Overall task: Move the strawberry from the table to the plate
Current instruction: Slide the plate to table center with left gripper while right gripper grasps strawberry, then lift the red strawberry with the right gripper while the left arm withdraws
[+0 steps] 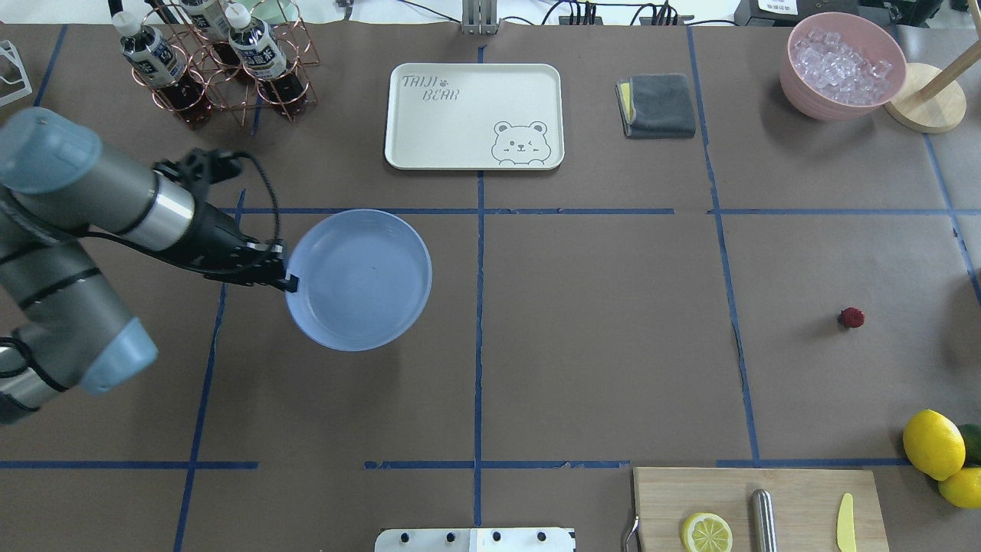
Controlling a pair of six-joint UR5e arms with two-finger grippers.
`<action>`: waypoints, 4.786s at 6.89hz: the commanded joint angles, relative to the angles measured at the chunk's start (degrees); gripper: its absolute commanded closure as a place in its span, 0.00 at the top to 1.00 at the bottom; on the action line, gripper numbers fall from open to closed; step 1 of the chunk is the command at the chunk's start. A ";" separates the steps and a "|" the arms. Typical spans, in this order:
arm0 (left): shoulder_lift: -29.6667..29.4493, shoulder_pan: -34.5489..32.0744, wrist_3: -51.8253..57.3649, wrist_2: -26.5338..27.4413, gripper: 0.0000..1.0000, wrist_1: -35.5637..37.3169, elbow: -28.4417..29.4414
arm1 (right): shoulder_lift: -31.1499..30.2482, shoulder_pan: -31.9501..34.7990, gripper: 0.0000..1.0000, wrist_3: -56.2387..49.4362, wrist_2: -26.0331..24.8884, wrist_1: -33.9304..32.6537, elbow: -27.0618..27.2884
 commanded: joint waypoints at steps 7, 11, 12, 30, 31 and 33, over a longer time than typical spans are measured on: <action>-13.02 9.62 -14.46 11.11 0.00 1.03 11.67 | 0.01 0.00 1.00 0.00 0.36 0.44 0.00; -12.15 9.27 -14.38 11.02 0.48 1.47 9.14 | -0.34 -4.02 1.00 6.80 0.79 7.26 0.00; -10.49 8.92 -14.46 10.93 0.49 1.56 6.16 | -1.04 -8.83 1.00 17.91 0.36 15.12 -0.35; -0.37 -2.77 -5.24 6.19 0.50 2.61 -4.32 | -1.40 -36.21 0.00 53.96 -21.44 43.33 -2.76; 0.85 -2.95 -4.89 6.19 0.50 2.53 -5.11 | 1.91 -36.21 0.00 57.53 -21.35 42.63 -1.94; 8.64 -4.78 2.63 6.10 0.50 2.53 -9.93 | 12.00 -40.67 0.00 71.75 -22.05 39.92 -1.94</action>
